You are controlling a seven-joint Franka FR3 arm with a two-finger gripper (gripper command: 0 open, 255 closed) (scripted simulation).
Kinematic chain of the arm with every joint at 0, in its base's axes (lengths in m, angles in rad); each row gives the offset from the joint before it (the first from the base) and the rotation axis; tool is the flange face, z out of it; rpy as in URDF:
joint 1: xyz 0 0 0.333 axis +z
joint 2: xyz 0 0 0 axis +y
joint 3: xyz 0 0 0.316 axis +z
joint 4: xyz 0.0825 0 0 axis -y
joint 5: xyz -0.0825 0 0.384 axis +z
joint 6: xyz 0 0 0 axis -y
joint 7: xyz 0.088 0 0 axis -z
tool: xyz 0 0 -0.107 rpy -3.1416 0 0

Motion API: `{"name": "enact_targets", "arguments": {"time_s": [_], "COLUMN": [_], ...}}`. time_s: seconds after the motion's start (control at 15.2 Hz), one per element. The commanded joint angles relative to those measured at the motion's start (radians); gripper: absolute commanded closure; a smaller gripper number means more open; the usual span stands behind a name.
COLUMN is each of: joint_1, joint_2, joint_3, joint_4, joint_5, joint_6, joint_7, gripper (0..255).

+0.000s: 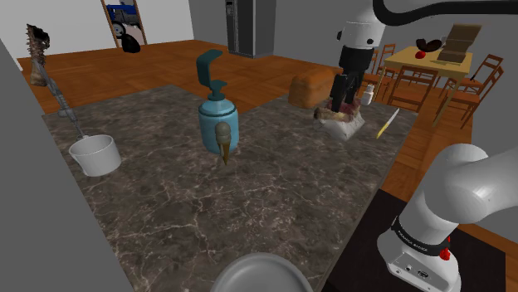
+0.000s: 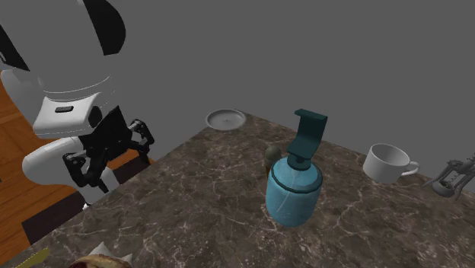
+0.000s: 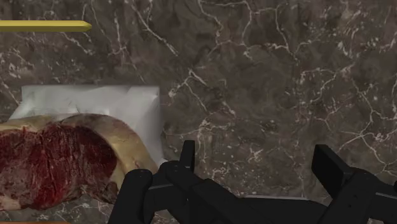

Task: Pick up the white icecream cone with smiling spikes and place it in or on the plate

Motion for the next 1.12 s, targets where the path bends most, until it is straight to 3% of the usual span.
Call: {"name": "enact_targets", "arguments": {"time_s": [0.0,0.59,1.06], "joint_1": [0.000,0.089,0.137], "joint_2": [0.000,0.096,0.220], "joint_3": [0.000,0.131,0.242], "joint_4": [0.000,-0.050,-0.031], "joint_5": [0.000,0.084,0.106], "joint_6": [0.000,0.320,0.563], "joint_7": [0.000,0.051,0.094], "gripper": [0,0,0]}}
